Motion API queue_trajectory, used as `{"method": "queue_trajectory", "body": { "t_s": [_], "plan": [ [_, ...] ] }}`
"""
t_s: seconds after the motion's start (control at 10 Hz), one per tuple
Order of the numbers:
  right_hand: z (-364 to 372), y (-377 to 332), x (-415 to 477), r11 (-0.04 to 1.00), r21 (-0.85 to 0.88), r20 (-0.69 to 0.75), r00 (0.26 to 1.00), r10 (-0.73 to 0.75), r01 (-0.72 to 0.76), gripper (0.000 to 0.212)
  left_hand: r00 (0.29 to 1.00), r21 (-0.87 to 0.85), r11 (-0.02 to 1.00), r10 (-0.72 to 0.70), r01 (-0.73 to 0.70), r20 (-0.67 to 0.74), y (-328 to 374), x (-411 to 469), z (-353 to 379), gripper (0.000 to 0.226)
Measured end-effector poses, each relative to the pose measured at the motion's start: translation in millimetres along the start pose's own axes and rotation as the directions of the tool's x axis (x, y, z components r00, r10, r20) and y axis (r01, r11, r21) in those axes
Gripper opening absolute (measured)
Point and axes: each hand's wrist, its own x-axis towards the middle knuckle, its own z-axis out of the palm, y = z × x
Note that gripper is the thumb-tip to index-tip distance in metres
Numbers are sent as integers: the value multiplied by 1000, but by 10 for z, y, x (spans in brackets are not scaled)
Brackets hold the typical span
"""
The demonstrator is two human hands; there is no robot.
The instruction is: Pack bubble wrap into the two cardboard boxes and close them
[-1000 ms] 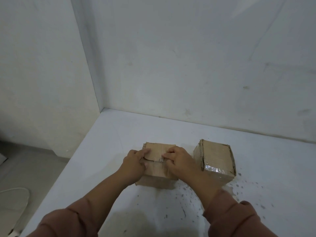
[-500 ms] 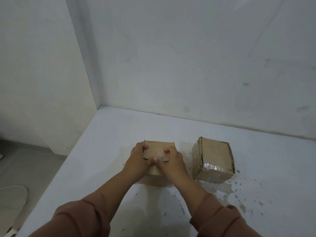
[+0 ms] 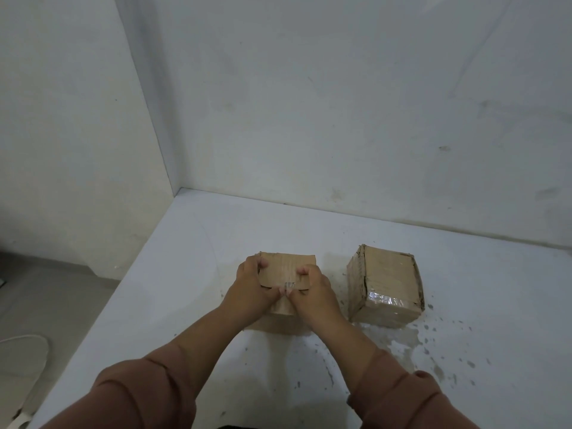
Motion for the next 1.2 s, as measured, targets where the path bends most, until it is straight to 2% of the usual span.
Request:
{"method": "queue_trajectory", "body": {
  "t_s": [0.3,0.7,0.9,1.0,1.1,1.2],
  "plan": [
    [18,16,-36,999,37,-22,1000,-1,2,47,999,-10,1000,6,-6,33,-19,-12,-4,58],
    [-57,44,31,997,73,-49,999,18,-15,38,999,-1,1000,4,-4,51,34,53,35,55],
    [-148,82,161,1000,17,-15,1000,-11,12,42,996,8,1000,14,-15,89,131,208,53,54],
    [-247,63,180,999,-19,35,999,-28,29,44,996,126,991,31,-41,81,223,210,23,45],
    [-406,80,197,994,-85,39,997,-69,72,41,992,223,968,121,-112,-24,353,246,2,36],
    [-665,33,151,993,-50,-29,993,-113,111,34,991,209,972,124,-109,-57,522,253,-24,37]
  ]
}}
